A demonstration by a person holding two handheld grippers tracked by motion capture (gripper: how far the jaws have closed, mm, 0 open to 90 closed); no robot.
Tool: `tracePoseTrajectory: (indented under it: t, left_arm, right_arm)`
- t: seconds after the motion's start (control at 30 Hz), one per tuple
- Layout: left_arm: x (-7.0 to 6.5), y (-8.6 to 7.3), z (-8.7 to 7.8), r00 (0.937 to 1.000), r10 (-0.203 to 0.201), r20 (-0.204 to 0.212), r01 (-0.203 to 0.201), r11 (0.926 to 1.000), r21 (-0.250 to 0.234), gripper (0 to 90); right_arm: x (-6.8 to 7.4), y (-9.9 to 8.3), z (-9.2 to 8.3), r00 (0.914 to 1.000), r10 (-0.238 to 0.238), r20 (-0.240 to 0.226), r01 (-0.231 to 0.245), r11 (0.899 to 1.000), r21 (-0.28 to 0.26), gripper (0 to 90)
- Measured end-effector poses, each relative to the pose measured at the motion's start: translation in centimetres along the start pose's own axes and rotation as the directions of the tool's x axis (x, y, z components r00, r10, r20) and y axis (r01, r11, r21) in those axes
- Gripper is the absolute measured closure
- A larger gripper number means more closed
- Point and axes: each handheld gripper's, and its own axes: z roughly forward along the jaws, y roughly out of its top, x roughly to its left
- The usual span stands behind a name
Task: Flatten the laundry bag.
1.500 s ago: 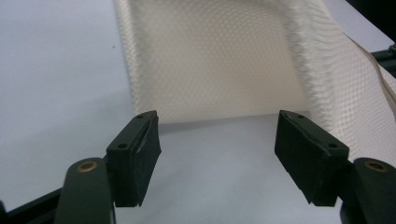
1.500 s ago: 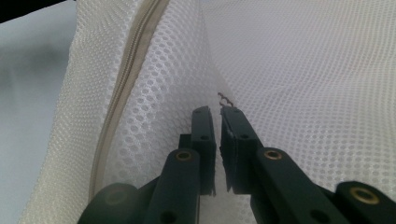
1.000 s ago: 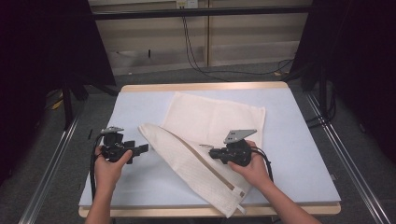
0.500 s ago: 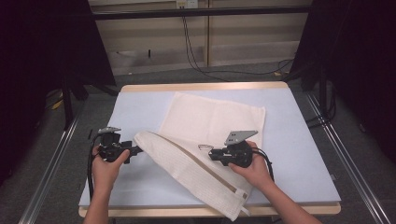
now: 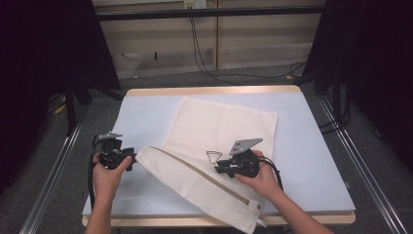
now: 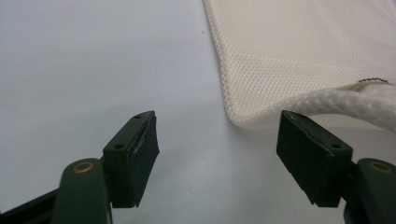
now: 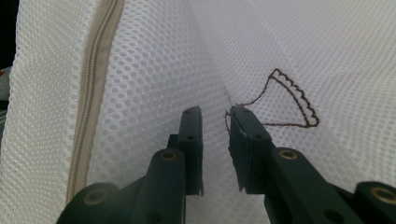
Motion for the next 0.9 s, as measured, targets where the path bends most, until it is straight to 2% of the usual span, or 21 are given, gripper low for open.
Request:
tracePoseTrajectory:
  t: [0.1, 0.17, 0.27, 0.33, 0.37, 0.4, 0.43, 0.47, 0.5, 0.53, 0.57, 0.6, 0.67, 0.7, 0.73, 0.77, 0.8, 0.83, 0.87, 0.9]
  left_arm:
    - [0.0, 0.1, 0.1, 1.0000, 0.004, -0.005, -0.004, 1.0000, -0.001, 28.7]
    - [0.1, 0.0, 0.2, 0.9999, -0.010, -0.007, 0.010, 0.9999, -0.005, 28.4]
    - [0.7, -0.1, 0.1, 0.9998, -0.011, -0.019, 0.011, 0.9999, 0.005, 28.3]
    - [0.8, -0.1, 0.1, 0.9998, -0.011, -0.017, 0.012, 0.9999, 0.009, 28.3]
    - [0.9, -0.1, 0.2, 0.9995, -0.024, -0.019, 0.024, 0.9997, 0.004, 28.1]
    - [0.9, -0.1, 0.2, 0.9998, -0.014, -0.017, 0.015, 0.9998, 0.012, 28.1]
    - [0.8, -0.1, 0.3, 0.9996, -0.023, -0.014, 0.024, 0.9997, 0.005, 28.0]
    - [0.8, -0.1, 0.4, 0.9998, -0.012, -0.015, 0.012, 0.9998, 0.013, 28.1]
    - [0.8, -0.1, 0.4, 0.9998, -0.012, -0.015, 0.012, 0.9998, 0.013, 28.1]
    - [0.7, -0.1, 0.5, 0.9998, -0.016, -0.013, 0.016, 0.9998, 0.011, 28.1]
    - [0.6, -0.1, 0.6, 0.9999, -0.011, -0.009, 0.011, 0.9998, 0.018, 28.2]
    - [0.6, -0.1, 0.6, 0.9999, -0.011, -0.009, 0.011, 0.9998, 0.018, 28.3]
    - [0.6, -0.1, 0.7, 0.9999, -0.009, -0.008, 0.009, 0.9997, 0.022, 28.2]
    - [0.6, -0.1, 0.7, 0.9999, -0.008, -0.009, 0.008, 0.9996, 0.026, 28.3]
    - [0.6, -0.1, 0.7, 0.9999, -0.008, -0.009, 0.008, 0.9996, 0.026, 28.3]
    - [0.5, -0.1, 0.8, 0.9998, -0.017, -0.007, 0.017, 0.9997, 0.020, 28.2]
    - [0.5, -0.1, 0.8, 0.9998, -0.017, -0.007, 0.017, 0.9997, 0.020, 28.3]
    - [0.5, -0.1, 0.8, 1.0000, -0.005, -0.007, 0.005, 0.9996, 0.029, 28.3]
    - [0.5, -0.1, 0.8, 1.0000, -0.005, -0.007, 0.005, 0.9996, 0.029, 28.3]
    - [0.4, -0.1, 0.9, 0.9999, 0.002, -0.011, -0.001, 0.9995, 0.031, 28.3]
  right_arm:
    - [-0.1, -0.1, 0.0, 1.0000, -0.007, 0.004, 0.007, 1.000, 0.009, 73.3]
    - [-0.2, -0.1, -0.2, 0.9999, -0.001, 0.012, 0.001, 1.000, 0.006, 70.5]
    - [-1.0, -0.3, -1.2, 0.9965, 0.025, 0.079, -0.024, 1.000, -0.015, 60.7]
    - [-1.4, -0.5, -1.6, 0.9888, 0.038, 0.144, -0.036, 0.999, -0.016, 52.4]
    - [-1.7, -0.7, -1.8, 0.9839, 0.039, 0.174, -0.037, 0.999, -0.017, 50.8]
    - [-2.0, -0.8, -1.9, 0.9809, 0.044, 0.189, -0.041, 0.999, -0.019, 49.2]
    - [-2.3, -1.0, -2.0, 0.9750, 0.053, 0.216, -0.050, 0.999, -0.020, 47.4]
    - [-2.6, -1.2, -2.1, 0.9675, 0.058, 0.246, -0.056, 0.998, -0.016, 47.1]
    - [-2.6, -1.2, -2.1, 0.9675, 0.058, 0.246, -0.056, 0.998, -0.016, 47.1]
    - [-2.9, -1.4, -2.2, 0.9631, 0.064, 0.262, -0.064, 0.998, -0.006, 47.0]
    - [-3.7, -1.8, -2.2, 0.9518, 0.076, 0.297, -0.084, 0.996, 0.015, 46.6]
    - [-4.0, -2.0, -2.1, 0.9490, 0.082, 0.304, -0.094, 0.995, 0.024, 46.4]
    - [-4.2, -2.1, -2.0, 0.9486, 0.073, 0.308, -0.088, 0.996, 0.033, 46.6]
    - [-4.7, -2.4, -1.7, 0.9500, 0.062, 0.306, -0.089, 0.993, 0.075, 49.4]
    - [-4.7, -2.4, -1.7, 0.9500, 0.062, 0.306, -0.089, 0.993, 0.075, 49.4]
    - [-4.9, -2.4, -1.3, 0.9557, 0.061, 0.288, -0.086, 0.993, 0.076, 53.9]
    - [-4.8, -2.3, -1.3, 0.9577, 0.056, 0.282, -0.084, 0.993, 0.087, 58.8]
    - [-4.8, -2.1, -1.3, 0.9638, 0.042, 0.263, -0.071, 0.992, 0.101, 64.1]
    - [-4.8, -2.1, -1.3, 0.9638, 0.042, 0.263, -0.071, 0.992, 0.101, 64.1]
    - [-4.7, -1.9, -1.2, 0.9695, 0.047, 0.241, -0.075, 0.991, 0.112, 72.9]
